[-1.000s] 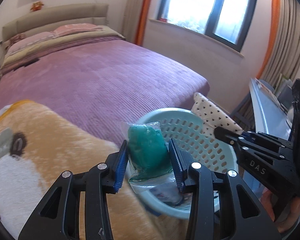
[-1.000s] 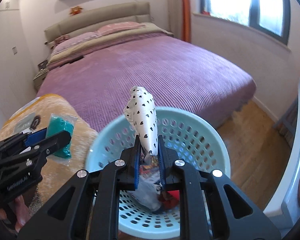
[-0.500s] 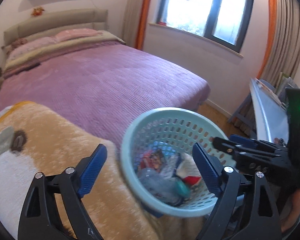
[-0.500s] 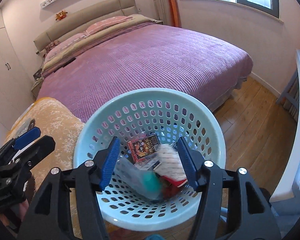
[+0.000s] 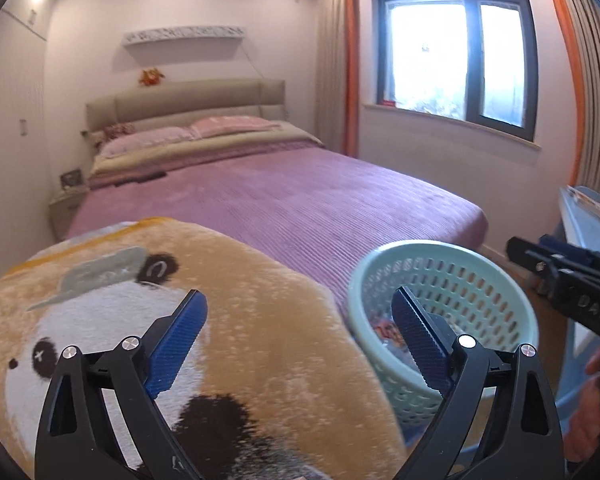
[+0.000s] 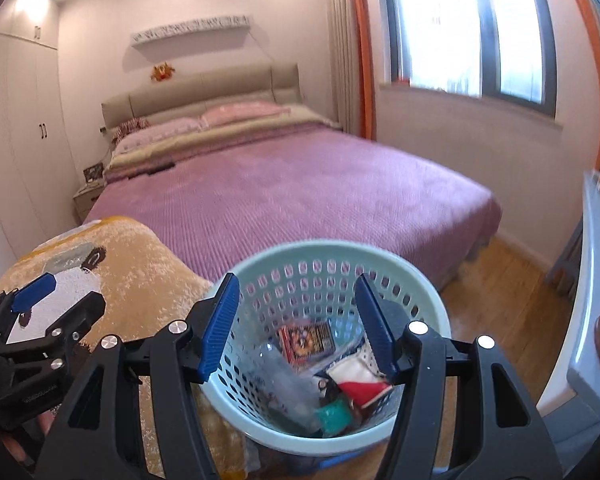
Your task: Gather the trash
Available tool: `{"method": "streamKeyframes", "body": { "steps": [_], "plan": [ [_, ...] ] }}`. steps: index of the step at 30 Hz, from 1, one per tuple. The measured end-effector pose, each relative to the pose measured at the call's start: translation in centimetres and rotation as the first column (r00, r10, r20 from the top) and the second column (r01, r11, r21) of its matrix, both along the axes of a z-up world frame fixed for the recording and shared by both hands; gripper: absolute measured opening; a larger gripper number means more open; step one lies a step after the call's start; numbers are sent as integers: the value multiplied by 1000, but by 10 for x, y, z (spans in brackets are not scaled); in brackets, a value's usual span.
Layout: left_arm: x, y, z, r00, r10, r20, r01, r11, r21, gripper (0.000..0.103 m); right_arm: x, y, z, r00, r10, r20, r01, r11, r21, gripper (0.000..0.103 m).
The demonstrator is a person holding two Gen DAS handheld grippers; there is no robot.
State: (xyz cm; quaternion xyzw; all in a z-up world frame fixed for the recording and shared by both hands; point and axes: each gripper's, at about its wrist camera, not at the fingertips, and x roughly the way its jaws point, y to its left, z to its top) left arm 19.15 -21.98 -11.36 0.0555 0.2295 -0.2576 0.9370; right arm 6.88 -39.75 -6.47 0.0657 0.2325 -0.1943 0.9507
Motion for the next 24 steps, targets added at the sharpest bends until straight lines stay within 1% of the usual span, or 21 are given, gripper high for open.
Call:
{"method": "streamKeyframes", "body": {
  "steps": [4,6,7,9,11,14,19,24],
  "plan": [
    [-5,8,-1,999,14,31,-13,1000,-28,91,-3,8,1,1000,-10,25,11,999,-30,57],
    [-10,12,0,998,15,59,-13,999,-35,93,-4,12,0,999,-28,27,29,998,-51,57],
    [-10,14,1,998,9,56,-7,999,-40,93,-6,12,-1,999,-33,29,34,998,-56,57],
    [-9,14,0,999,0,46,2,999,-49,93,-8,11,-3,998,-46,37,47,998,-44,57],
    [-12,14,1,998,4,55,-1,999,-52,93,-9,9,-6,997,-64,39,65,998,-28,57],
    [-15,14,0,998,-1,65,4,999,-46,94,-10,8,-8,997,-64,44,65,998,-11,57],
    [-16,12,1,997,-4,74,7,999,-37,94,-7,9,-3,997,-62,41,63,998,-31,57],
    [-14,14,0,998,-2,64,5,999,-43,95,-4,11,-3,999,-48,22,48,999,-19,57]
  ]
}}
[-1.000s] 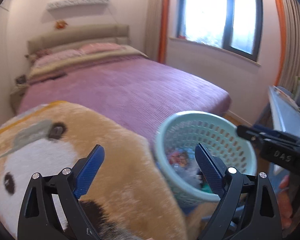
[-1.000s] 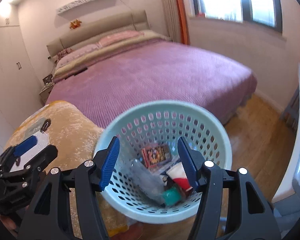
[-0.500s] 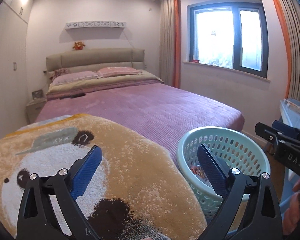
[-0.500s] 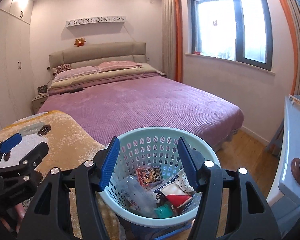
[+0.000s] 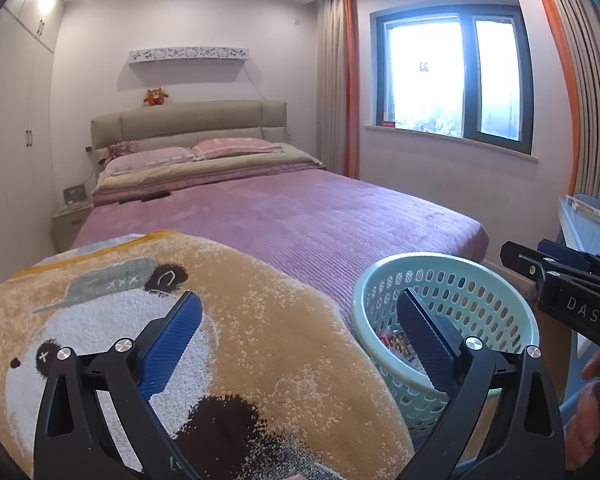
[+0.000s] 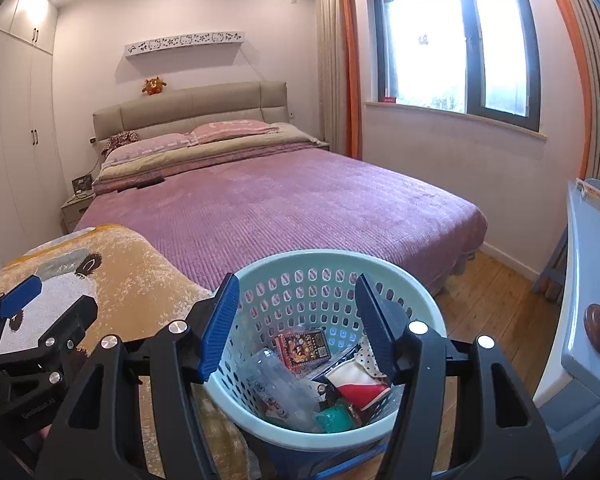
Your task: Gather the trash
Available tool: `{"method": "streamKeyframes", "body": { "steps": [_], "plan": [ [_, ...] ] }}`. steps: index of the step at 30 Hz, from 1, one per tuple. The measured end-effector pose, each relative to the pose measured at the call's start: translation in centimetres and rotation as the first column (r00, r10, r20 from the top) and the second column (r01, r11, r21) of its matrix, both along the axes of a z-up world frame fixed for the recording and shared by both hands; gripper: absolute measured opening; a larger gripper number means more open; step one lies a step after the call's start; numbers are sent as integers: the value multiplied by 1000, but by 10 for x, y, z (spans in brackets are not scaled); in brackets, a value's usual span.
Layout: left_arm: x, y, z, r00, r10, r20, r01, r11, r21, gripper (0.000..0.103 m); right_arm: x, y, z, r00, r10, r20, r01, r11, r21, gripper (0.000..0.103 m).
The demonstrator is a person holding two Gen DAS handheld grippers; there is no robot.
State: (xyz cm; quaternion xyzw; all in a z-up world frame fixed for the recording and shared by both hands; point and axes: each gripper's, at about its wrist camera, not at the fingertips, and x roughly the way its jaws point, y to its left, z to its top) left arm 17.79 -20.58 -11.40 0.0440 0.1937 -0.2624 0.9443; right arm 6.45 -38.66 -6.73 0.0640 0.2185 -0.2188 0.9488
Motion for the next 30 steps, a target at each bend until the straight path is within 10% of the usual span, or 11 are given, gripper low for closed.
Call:
{"method": "streamKeyframes", "body": {
  "steps": [30],
  "plan": [
    [1,2,0,1000,16,-17,-16,1000,-7,95,-6,-1,2,1000,19,3,-19,999,34,57]
  ]
}}
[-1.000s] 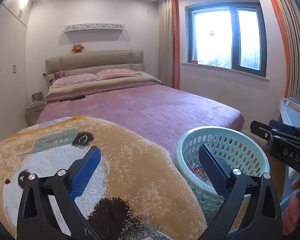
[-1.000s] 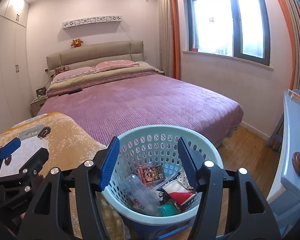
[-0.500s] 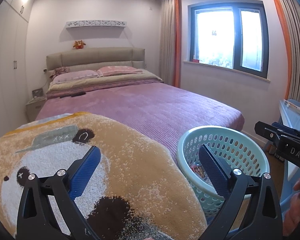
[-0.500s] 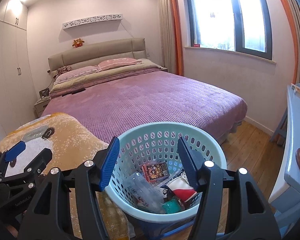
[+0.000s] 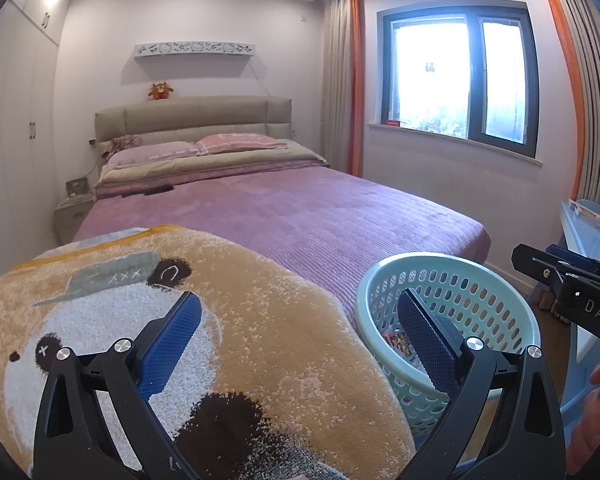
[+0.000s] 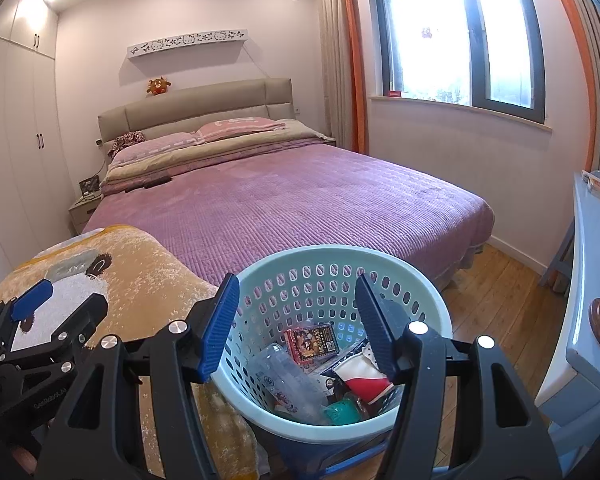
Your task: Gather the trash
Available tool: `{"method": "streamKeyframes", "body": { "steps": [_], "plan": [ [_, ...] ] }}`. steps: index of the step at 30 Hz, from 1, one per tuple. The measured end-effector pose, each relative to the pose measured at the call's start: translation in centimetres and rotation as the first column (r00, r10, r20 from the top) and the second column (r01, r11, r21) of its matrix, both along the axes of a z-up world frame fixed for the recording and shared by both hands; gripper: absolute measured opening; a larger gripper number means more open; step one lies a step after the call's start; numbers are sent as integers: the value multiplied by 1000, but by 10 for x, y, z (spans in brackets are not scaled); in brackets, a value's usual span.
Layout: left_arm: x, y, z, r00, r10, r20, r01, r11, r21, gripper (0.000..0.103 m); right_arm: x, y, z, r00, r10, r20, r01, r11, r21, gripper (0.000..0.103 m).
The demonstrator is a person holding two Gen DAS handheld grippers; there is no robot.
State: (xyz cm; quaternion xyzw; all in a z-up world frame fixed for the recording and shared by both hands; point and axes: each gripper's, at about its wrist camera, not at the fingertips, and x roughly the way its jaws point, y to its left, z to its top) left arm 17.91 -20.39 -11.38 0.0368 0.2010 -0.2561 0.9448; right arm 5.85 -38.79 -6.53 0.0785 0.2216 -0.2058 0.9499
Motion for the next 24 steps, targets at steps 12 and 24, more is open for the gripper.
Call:
{"method": "streamKeyframes", "body": {
  "steps": [12,24],
  "plan": [
    [0,0,0,1000,0,1,0,1000,0,95,1,-1,-2,1000,5,-4,-5,1000,8,57],
    [0,0,0,1000,-1,7,1,1000,8,95,1,-2,-2,1000,11,-5,-11,1000,16,57]
  ]
}}
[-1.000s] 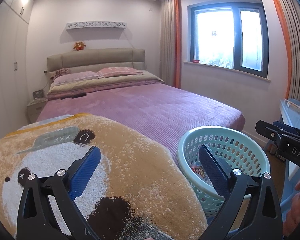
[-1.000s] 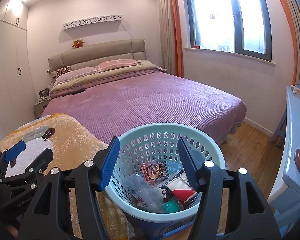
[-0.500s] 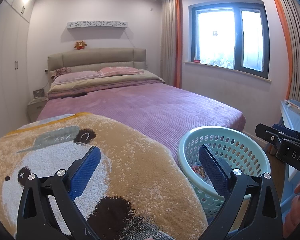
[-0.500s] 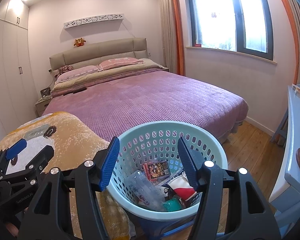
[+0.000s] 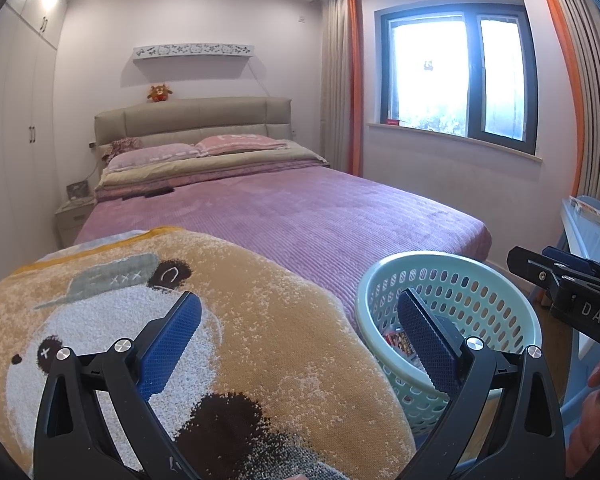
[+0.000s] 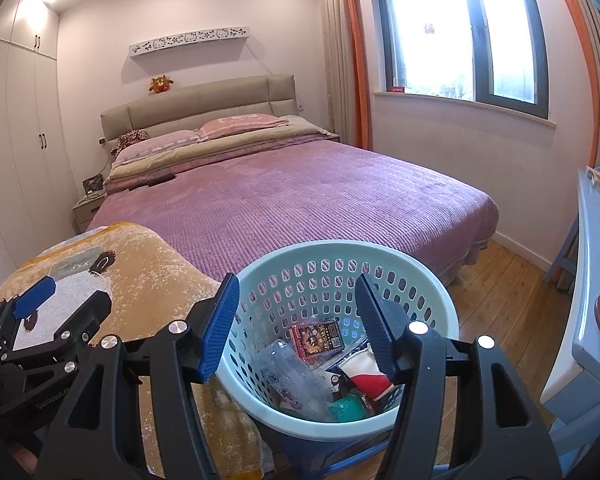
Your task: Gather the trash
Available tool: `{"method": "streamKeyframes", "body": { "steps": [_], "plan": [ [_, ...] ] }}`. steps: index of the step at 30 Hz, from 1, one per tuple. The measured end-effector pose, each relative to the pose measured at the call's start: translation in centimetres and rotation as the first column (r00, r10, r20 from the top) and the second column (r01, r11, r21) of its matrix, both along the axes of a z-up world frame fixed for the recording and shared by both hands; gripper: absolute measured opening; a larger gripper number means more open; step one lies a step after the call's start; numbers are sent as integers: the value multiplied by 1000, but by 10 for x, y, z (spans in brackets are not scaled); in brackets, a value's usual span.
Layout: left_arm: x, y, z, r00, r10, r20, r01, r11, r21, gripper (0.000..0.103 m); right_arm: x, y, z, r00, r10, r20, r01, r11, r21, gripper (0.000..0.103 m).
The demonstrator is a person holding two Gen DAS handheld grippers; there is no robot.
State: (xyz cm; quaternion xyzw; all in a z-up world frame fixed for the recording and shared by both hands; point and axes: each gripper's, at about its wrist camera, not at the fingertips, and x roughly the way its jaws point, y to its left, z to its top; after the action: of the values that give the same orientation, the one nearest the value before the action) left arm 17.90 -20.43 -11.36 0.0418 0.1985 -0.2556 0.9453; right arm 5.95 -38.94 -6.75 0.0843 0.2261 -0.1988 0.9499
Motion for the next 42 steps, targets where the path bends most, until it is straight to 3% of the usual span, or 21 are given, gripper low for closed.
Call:
{"method": "streamKeyframes", "body": {
  "steps": [18,22,29,38,42],
  "plan": [
    [-4,-1,4,1000,13,26,-13,1000,28,95,-2,2,0,1000,7,0,-7,1000,2,57],
    [-9,-4,13,998,36,49,-40,996,84,95,-2,4,2,1000,6,-9,-6,1000,-2,57],
    [-24,9,30,996,43,72,-49,996,80,95,-4,12,10,1000,16,-2,-16,1000,-7,57],
    [-31,44,33,993,112,29,-114,990,80,95,-9,34,16,999,52,9,-52,999,-8,57],
    [-30,65,33,993,108,-38,-106,993,57,95,-4,55,21,997,71,0,-71,997,-38,57]
  ]
}}
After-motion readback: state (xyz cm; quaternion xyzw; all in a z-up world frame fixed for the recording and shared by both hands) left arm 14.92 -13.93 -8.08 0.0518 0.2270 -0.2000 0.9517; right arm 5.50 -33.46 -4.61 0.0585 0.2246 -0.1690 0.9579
